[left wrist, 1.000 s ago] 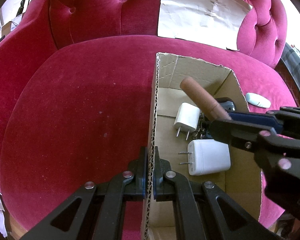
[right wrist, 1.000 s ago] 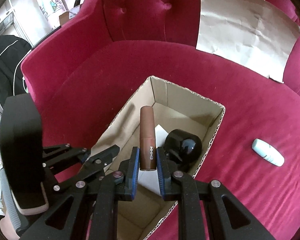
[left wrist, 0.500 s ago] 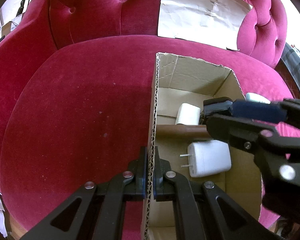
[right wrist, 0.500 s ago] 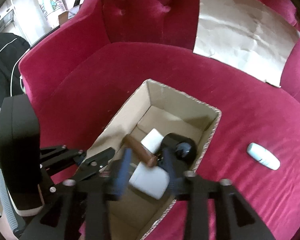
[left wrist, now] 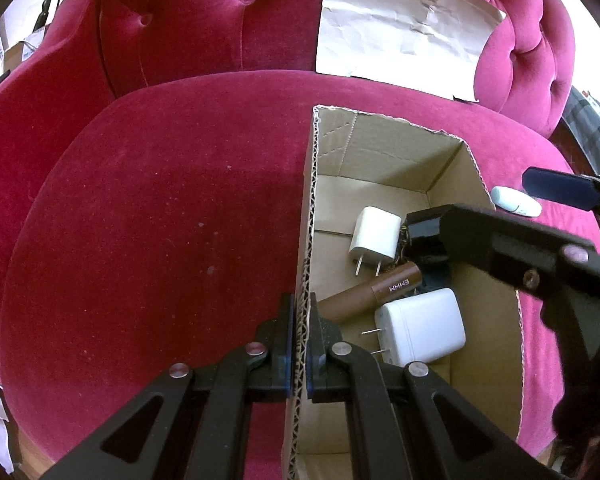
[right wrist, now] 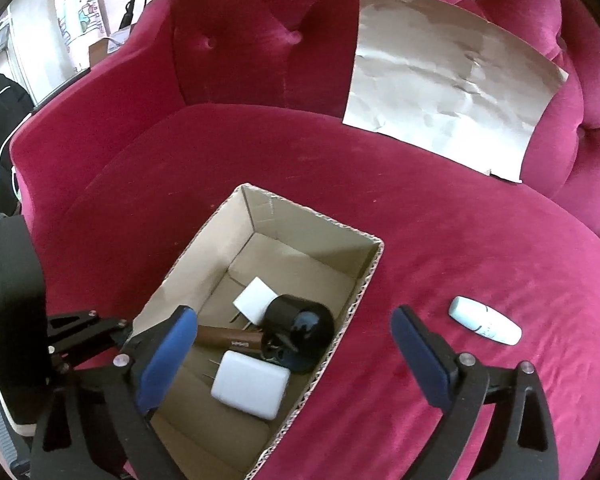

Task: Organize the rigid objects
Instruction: 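Move the right tool back to the white bottle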

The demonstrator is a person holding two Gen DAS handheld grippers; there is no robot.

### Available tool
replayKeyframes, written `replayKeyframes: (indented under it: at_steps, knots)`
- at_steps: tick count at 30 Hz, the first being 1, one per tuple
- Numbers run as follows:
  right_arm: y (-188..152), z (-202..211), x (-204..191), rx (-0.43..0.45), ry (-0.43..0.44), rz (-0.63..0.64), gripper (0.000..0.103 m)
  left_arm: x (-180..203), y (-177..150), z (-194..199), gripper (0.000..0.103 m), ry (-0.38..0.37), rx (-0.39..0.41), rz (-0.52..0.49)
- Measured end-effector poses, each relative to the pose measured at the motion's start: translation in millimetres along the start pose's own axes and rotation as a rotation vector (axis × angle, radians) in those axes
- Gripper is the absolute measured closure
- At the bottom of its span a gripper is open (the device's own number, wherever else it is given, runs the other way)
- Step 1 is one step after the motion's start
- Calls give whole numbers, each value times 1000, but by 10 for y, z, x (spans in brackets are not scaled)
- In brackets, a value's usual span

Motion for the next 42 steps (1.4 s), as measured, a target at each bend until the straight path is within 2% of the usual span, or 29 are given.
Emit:
replayKeyframes:
  at_steps: [9,25,31,42]
  knots:
    - [82,81,180,47,-60,-36,0,3,0,0,99,1,0,-1]
    - [241,178,802,98,-165,-166,0,1,-2,1,99,1,0,-1]
    - [216,213,984,151,-241,-201,0,1,-6,0,99,0,0,1]
    - [134,58,1356,143,-274,-312,0,0,-5,0,99,0,0,1]
Point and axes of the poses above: each gripper's, at about its wrist camera, not at the fingertips, and z roughly against the way its jaws point, x to its right, y to its top, the point moved 2 cm from there along -z, roughly the way its jaws point, and after that the axes turned 10 degrees about -z, right-handed, at the moved point
